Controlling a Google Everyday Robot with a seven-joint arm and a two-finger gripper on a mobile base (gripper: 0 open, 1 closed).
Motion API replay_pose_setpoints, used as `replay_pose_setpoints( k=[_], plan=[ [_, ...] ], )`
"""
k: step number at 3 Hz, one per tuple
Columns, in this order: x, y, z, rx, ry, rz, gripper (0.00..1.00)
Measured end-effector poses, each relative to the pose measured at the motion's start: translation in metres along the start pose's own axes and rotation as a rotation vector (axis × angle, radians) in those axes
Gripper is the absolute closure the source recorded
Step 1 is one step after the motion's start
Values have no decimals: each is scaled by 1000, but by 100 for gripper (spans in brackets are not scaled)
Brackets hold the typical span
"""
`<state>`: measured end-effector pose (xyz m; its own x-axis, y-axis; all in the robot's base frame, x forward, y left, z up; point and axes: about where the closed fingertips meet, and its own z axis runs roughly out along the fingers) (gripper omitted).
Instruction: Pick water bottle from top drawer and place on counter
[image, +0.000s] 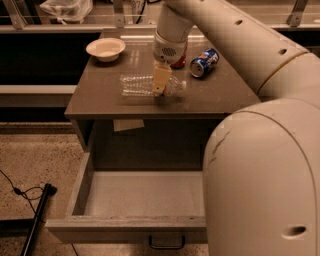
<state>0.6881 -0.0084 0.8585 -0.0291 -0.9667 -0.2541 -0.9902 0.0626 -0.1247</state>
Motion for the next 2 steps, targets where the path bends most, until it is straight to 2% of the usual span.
replay_pose_setpoints(
  k=[1, 2],
  plan=[
    [0, 0, 7, -12, -6, -9, 68],
    [-1, -1, 11, -11, -7, -9, 45]
  ],
)
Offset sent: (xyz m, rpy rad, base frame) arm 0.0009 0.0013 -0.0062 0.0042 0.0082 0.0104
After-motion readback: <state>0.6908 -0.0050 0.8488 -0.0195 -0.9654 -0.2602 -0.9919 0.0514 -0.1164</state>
